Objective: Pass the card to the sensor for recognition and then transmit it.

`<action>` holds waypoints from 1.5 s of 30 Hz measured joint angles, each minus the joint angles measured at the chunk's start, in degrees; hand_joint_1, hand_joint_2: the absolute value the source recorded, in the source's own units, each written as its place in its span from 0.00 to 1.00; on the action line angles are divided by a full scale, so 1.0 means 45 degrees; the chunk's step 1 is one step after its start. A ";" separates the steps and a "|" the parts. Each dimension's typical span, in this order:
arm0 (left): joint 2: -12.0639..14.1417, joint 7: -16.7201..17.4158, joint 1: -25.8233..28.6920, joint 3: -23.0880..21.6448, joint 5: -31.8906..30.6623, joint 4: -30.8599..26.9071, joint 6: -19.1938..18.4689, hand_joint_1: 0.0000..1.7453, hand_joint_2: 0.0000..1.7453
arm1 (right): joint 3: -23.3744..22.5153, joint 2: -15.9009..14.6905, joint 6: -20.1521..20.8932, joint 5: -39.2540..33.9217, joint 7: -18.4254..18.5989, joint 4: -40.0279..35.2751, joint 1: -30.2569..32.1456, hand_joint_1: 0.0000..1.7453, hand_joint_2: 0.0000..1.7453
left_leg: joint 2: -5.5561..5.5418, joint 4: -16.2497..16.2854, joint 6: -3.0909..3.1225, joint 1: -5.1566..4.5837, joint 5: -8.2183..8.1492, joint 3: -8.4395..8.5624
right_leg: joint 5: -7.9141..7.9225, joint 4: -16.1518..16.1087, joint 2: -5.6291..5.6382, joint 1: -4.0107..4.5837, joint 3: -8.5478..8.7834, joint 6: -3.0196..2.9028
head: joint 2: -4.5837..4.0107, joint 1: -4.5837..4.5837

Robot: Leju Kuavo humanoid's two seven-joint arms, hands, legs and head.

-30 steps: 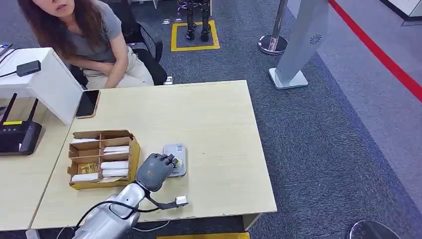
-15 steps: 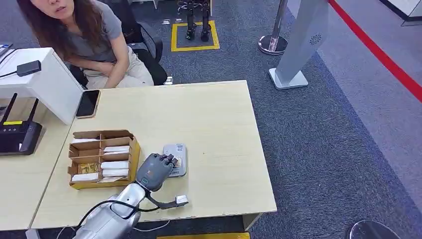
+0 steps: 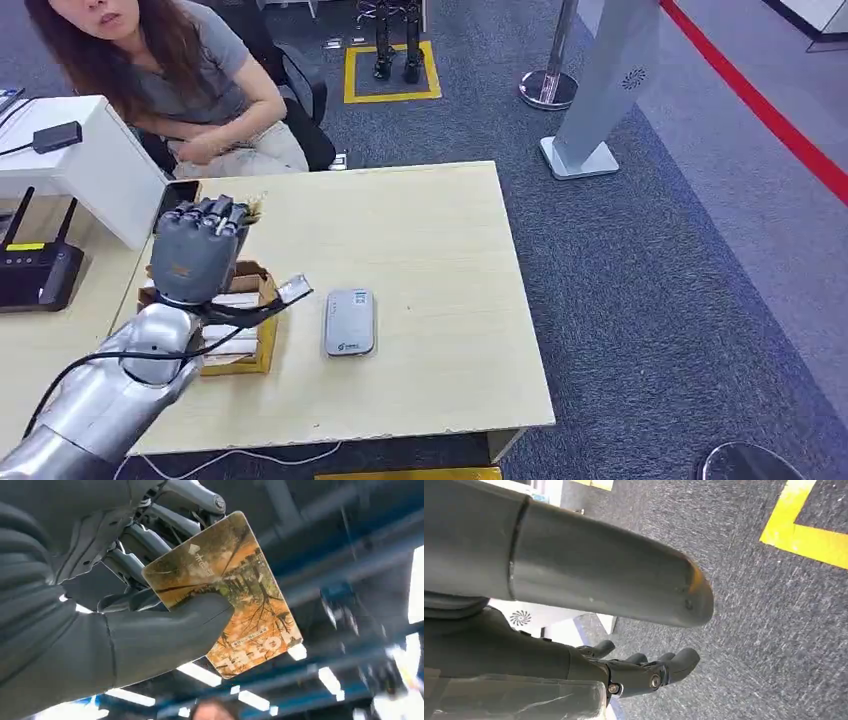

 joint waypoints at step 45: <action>-0.2782 -1.0914 -0.0373 1.0273 1.7131 0.6578 -0.4046 1.00 1.00 | 0.0189 0.0034 0.0121 -0.0233 -0.0398 0.0005 0.0000 0.00 0.00 | 0.0054 -0.0001 -0.0022 0.0002 0.0032 0.0001 | 0.0040 0.0002 0.0049 -0.0006 -0.0020 -0.0034 | 0.0000 0.0019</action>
